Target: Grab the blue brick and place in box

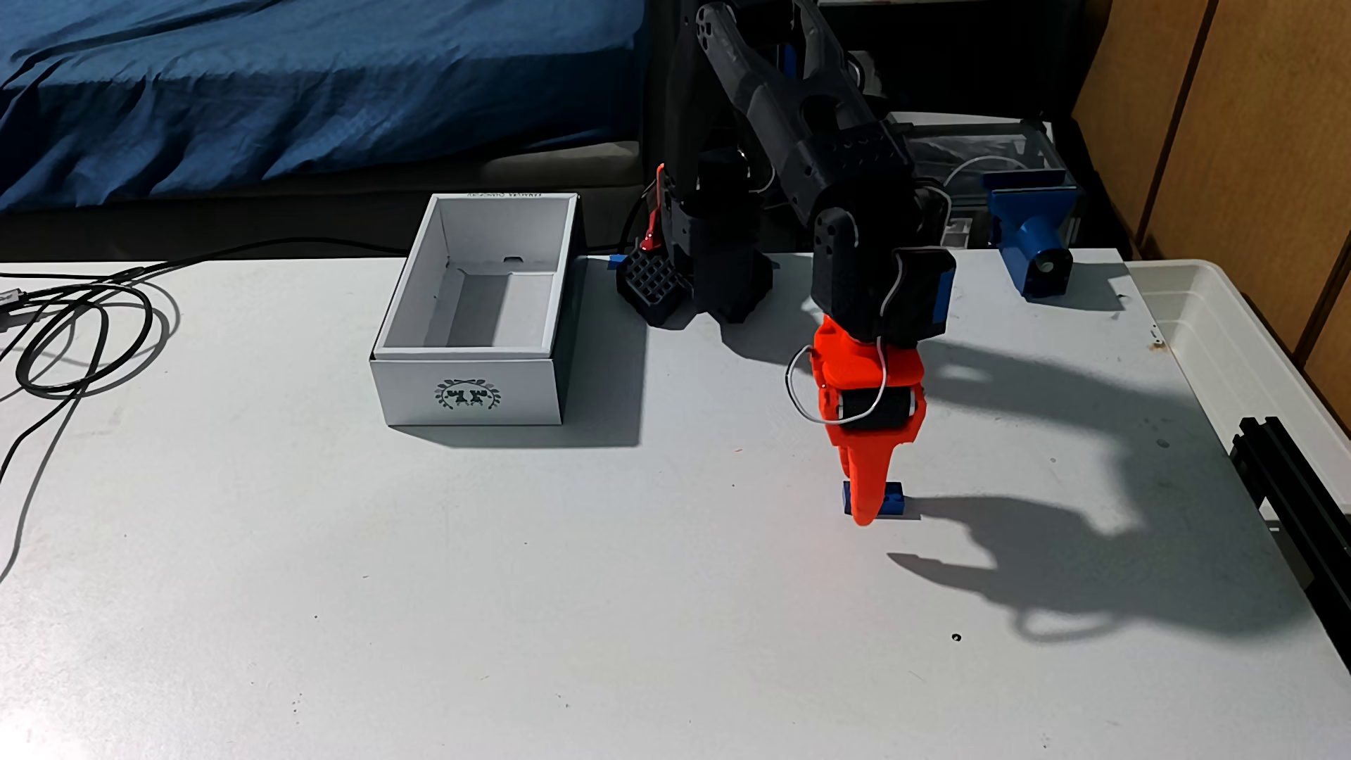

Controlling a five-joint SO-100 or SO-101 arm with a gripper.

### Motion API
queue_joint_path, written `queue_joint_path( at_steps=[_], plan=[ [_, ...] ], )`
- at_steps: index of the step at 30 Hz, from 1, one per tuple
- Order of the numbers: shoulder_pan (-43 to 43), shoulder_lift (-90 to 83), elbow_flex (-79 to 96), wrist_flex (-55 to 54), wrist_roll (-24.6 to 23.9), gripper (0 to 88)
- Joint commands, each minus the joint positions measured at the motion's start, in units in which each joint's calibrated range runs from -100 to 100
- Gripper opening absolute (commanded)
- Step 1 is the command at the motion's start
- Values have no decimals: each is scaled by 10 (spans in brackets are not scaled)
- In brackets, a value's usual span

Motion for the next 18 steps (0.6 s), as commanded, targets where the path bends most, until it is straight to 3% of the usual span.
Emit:
queue_joint_path(
  at_steps=[1, 18],
  plan=[
    [1, -2, -2, -6, -9, 179],
    [-16, -1, 21, 2, -12, 179]
  ],
)
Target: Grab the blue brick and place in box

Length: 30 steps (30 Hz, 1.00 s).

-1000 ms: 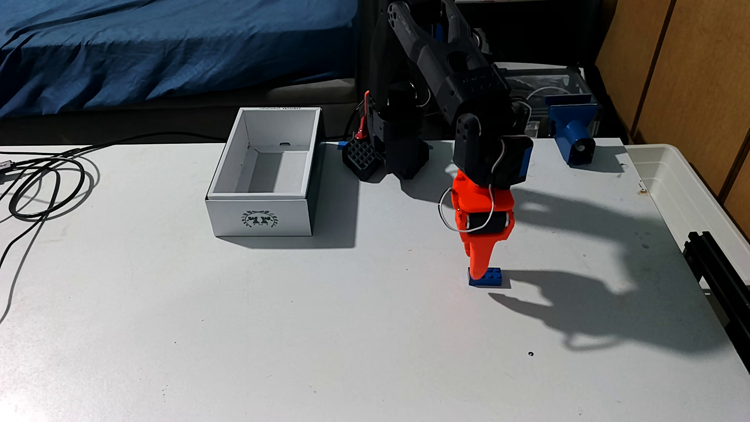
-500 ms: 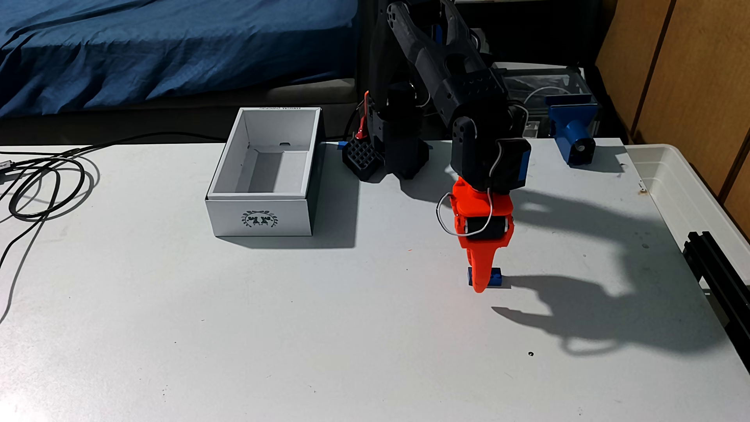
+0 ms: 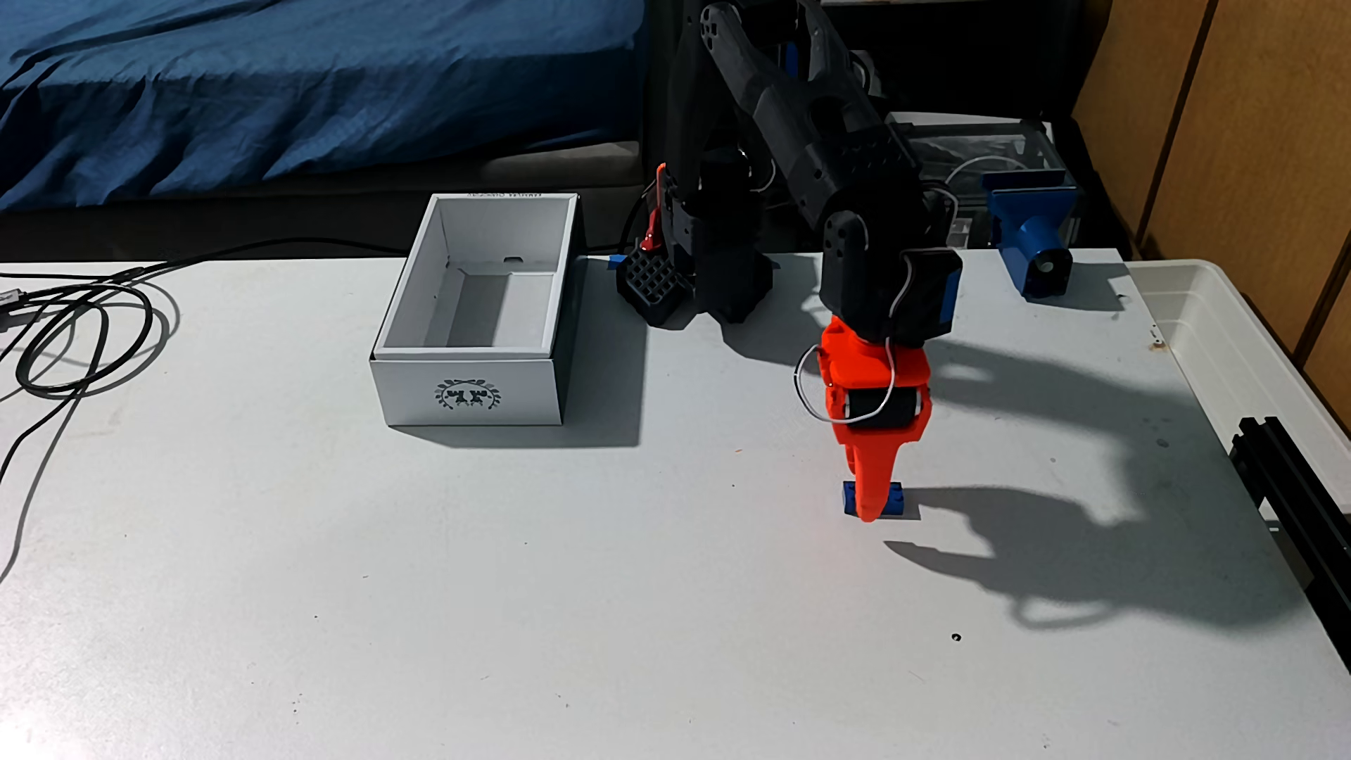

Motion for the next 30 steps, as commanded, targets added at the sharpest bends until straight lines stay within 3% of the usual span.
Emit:
queue_joint_path(
  at_steps=[1, 30],
  plan=[
    [-3, -2, 0, 3, -3, 179],
    [-14, 55, -53, 32, -39, 179]
  ],
)
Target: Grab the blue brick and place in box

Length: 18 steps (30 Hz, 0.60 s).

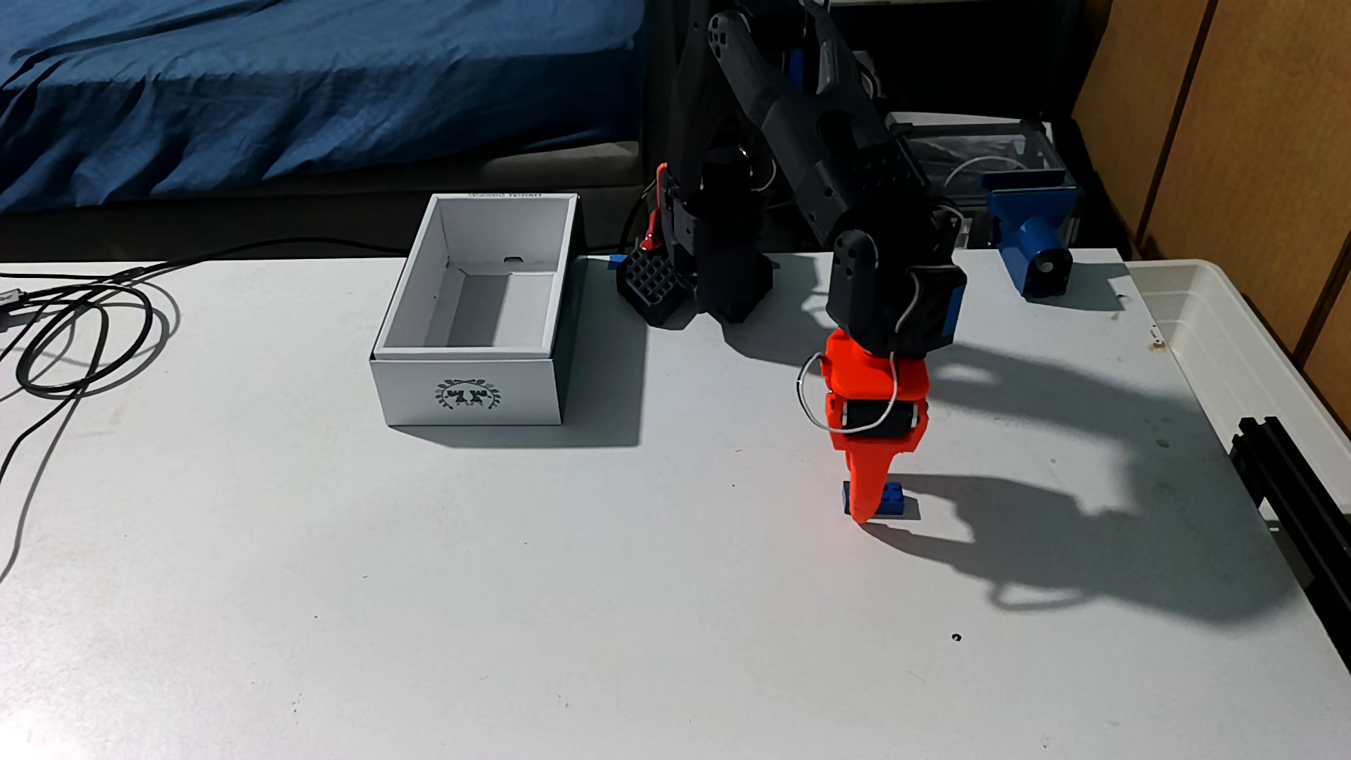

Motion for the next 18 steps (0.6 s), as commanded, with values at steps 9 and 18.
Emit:
queue_joint_path(
  at_steps=[9, 18],
  plan=[
    [-5, 27, -44, 21, -6, 170],
    [-5, 30, -50, 20, -6, 54]
  ],
)
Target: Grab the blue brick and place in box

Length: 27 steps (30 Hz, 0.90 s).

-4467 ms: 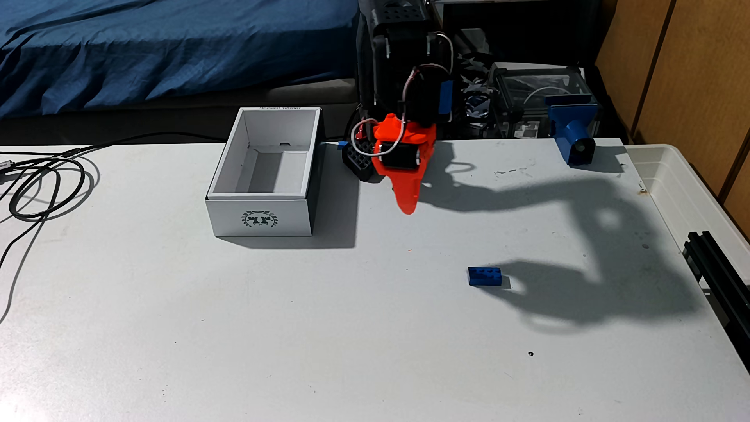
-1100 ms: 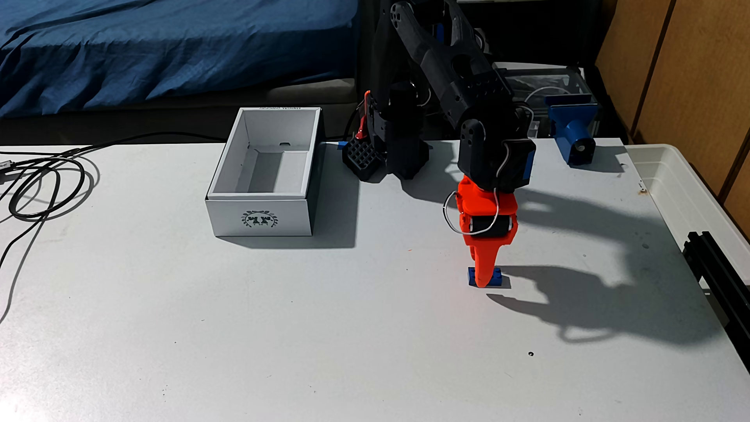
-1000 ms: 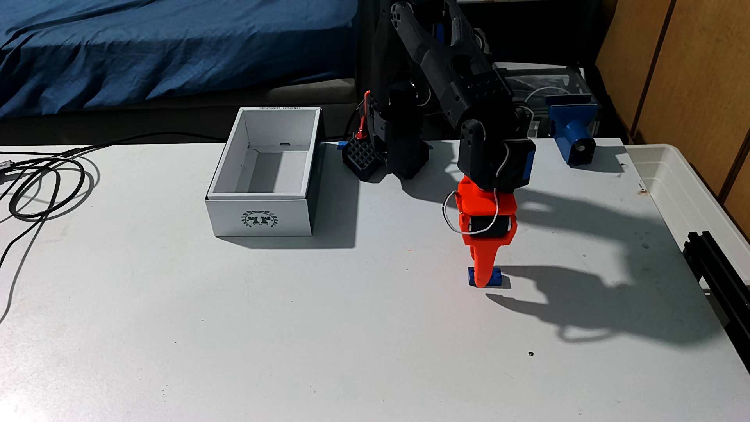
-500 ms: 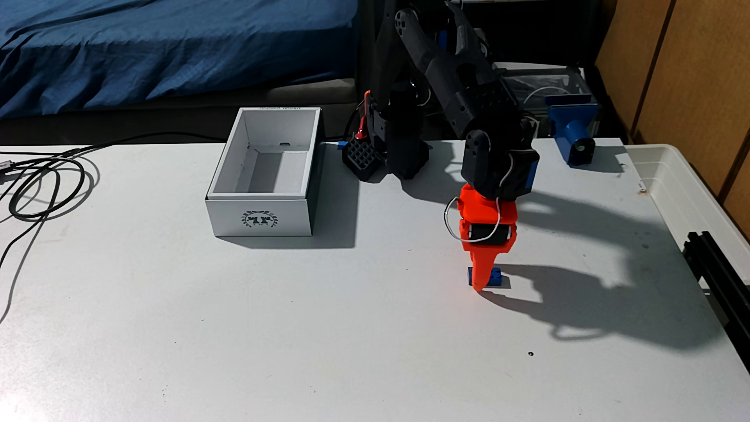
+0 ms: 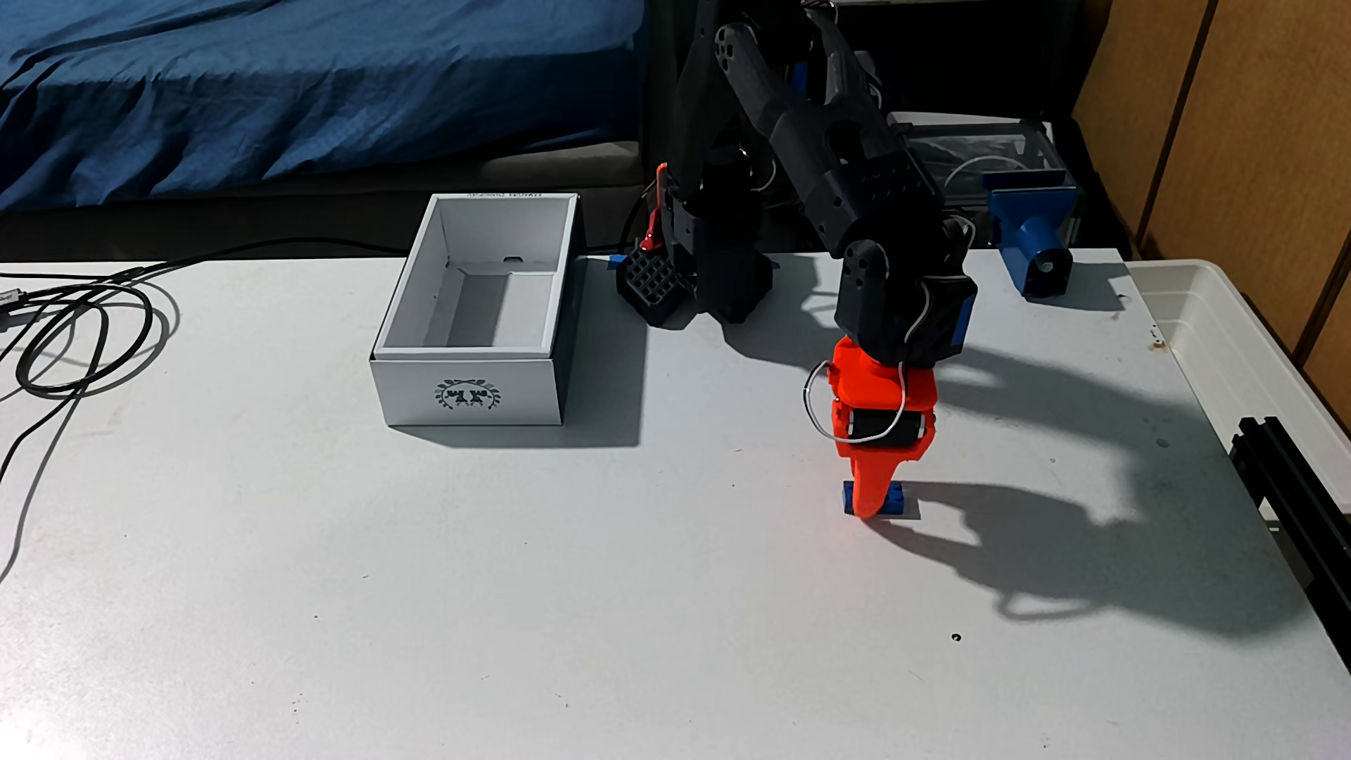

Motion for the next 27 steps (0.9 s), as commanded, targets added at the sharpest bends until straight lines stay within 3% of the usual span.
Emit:
queue_joint_path(
  at_steps=[1, 18, 27],
  plan=[
    [-7, 1, -13, 6, -2, 50],
    [-10, -6, -11, 10, 4, 7],
    [16, -8, -71, 111, 3, 7]
  ],
)
